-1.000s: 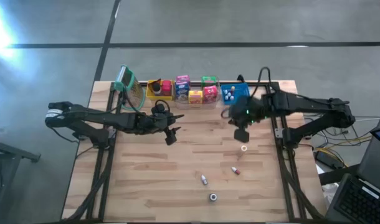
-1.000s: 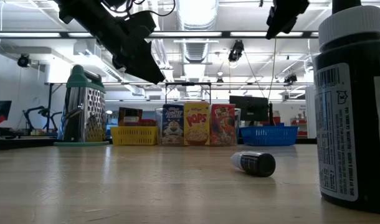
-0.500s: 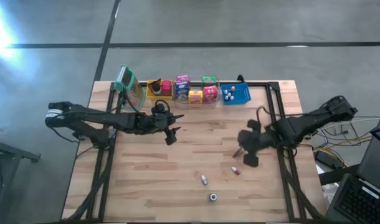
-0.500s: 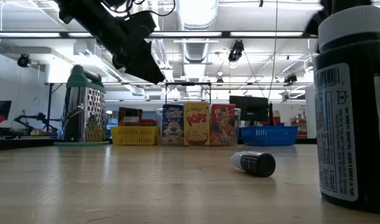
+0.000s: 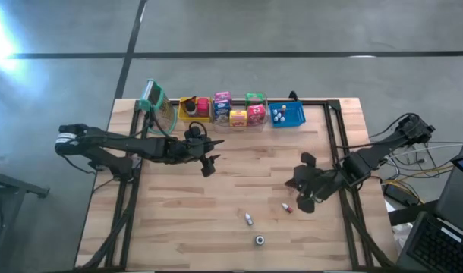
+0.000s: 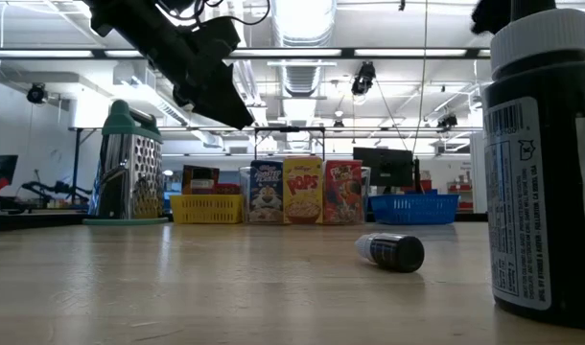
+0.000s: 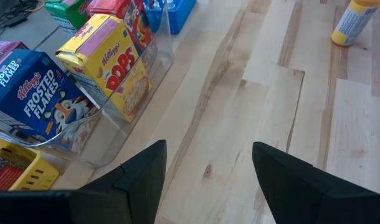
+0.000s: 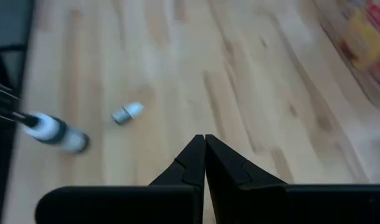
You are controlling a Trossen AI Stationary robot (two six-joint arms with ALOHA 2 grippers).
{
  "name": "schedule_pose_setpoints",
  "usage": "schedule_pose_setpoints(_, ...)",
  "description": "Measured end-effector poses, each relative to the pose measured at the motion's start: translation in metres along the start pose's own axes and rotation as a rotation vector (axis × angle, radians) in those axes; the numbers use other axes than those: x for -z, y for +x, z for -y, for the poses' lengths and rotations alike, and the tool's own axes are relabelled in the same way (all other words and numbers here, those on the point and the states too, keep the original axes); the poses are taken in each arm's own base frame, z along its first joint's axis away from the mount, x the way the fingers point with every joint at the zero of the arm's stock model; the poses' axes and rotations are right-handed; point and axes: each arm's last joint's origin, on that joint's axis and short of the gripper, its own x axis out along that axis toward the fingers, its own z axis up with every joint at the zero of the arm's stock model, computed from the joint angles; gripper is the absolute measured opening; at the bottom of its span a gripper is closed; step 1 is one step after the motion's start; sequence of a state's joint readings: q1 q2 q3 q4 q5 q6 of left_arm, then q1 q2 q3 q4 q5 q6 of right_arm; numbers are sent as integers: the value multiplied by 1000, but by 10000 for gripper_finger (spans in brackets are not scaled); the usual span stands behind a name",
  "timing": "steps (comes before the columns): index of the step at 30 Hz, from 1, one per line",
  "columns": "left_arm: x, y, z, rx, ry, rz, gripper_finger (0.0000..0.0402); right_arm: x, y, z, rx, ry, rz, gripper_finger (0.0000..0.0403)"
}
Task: Pick & Place Kitchen Items
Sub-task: Put the yellow bottle into the blue bin
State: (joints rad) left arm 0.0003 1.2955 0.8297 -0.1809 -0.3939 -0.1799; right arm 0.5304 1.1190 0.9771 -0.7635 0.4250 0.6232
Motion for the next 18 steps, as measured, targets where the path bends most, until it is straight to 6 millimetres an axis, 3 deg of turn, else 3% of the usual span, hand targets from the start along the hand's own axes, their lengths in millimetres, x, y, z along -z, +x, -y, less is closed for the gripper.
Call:
schedule_pose_setpoints(6,0,0,0,0,0,0,243,-3,1,-14,-98,-8,-13,8)
schedule_pose_setpoints(18,0,0,0,0,0,0,243,34,-16,-31,-79,145,-172,8)
